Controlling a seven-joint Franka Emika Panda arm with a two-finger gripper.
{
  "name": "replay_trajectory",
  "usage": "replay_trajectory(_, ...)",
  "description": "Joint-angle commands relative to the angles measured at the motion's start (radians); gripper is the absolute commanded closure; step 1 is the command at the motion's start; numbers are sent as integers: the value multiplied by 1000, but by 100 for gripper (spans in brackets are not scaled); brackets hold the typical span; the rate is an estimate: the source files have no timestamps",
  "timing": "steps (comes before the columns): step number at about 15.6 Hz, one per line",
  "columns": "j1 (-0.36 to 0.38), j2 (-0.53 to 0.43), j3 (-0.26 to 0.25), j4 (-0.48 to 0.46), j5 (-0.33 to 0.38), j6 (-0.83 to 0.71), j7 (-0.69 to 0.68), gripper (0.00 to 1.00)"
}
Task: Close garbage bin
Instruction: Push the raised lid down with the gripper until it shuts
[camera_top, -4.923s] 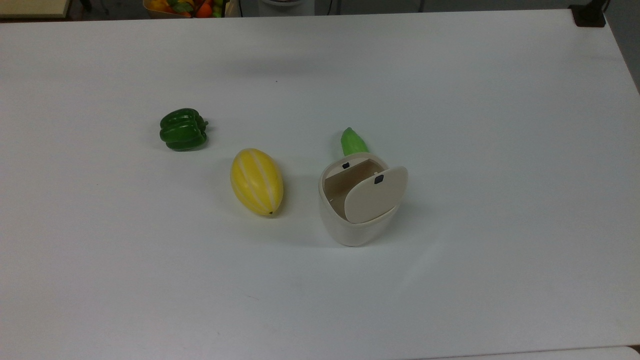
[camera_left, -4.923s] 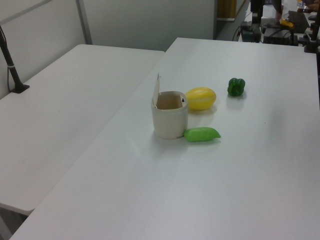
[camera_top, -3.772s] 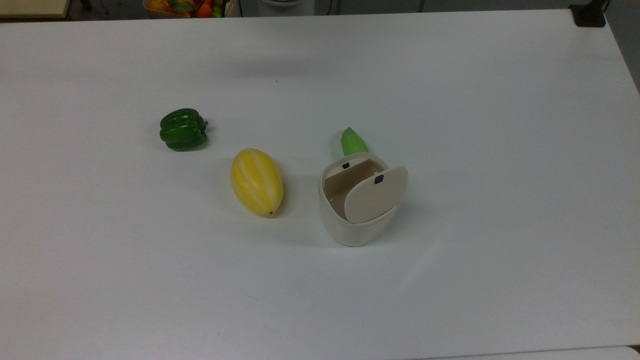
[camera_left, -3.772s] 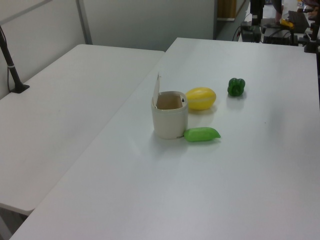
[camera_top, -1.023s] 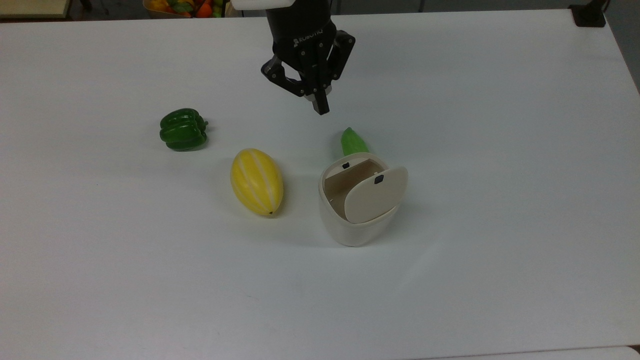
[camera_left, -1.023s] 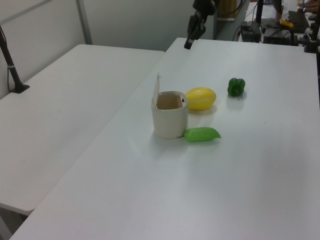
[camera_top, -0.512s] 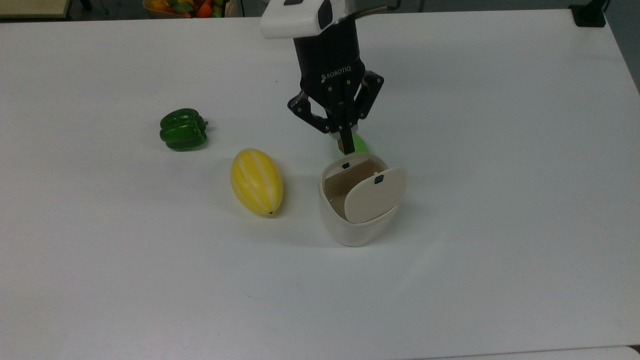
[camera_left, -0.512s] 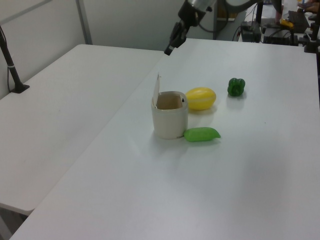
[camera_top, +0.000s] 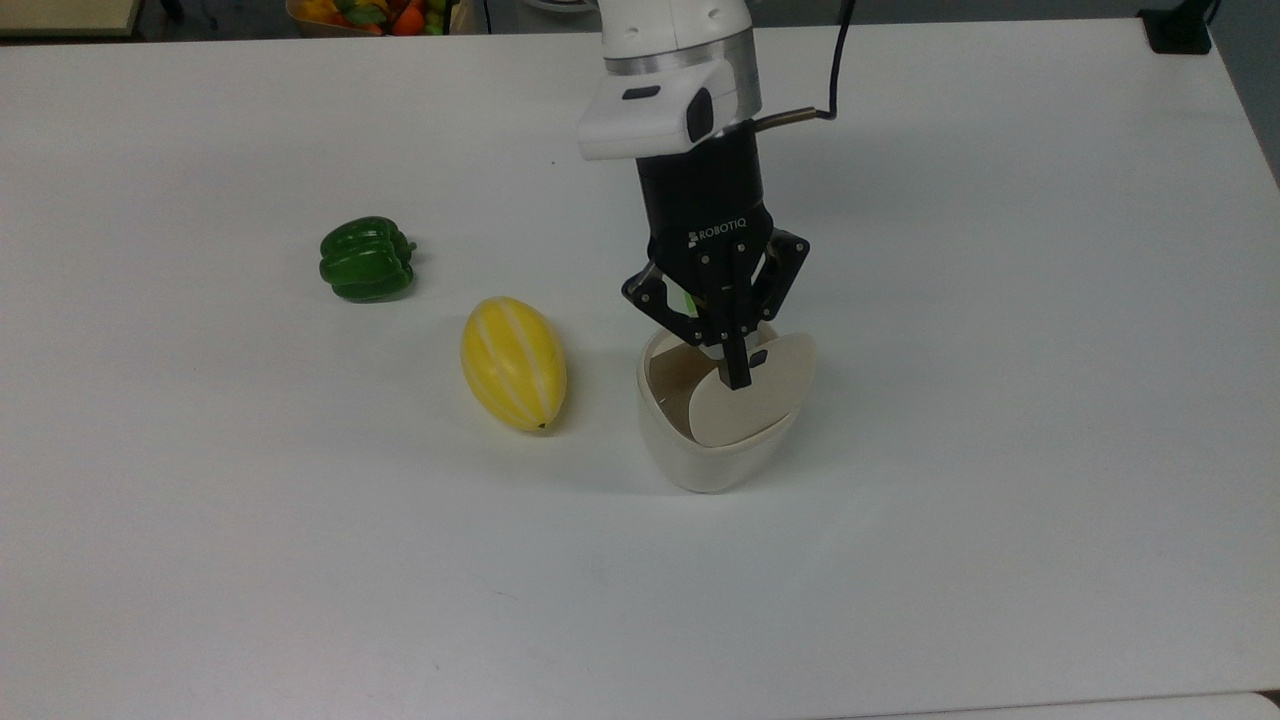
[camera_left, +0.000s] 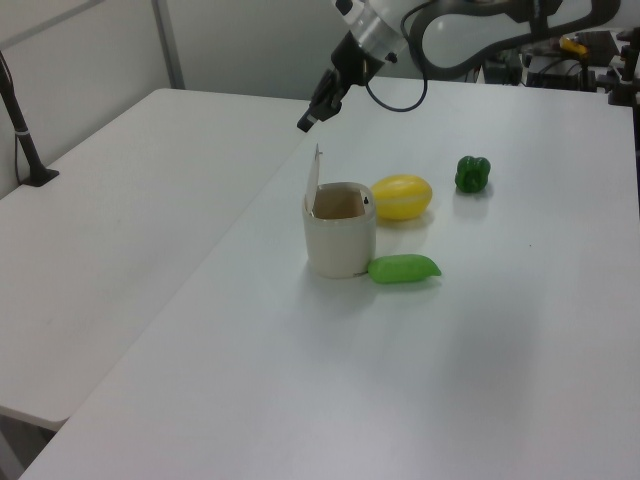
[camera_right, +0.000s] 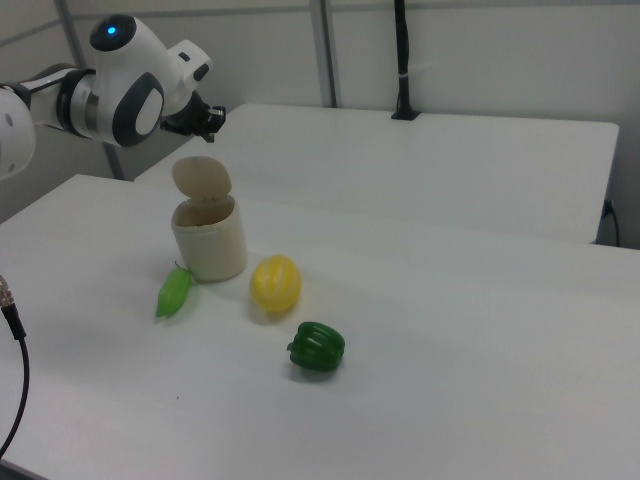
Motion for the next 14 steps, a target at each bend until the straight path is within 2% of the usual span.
replay_trajectory(1, 11, 6, -2, 20, 8, 9, 15, 100)
replay_trajectory(7, 21, 6, -2, 11, 17, -17, 15, 100)
replay_trajectory(14, 17, -11, 11, 11, 22, -256, 8, 100)
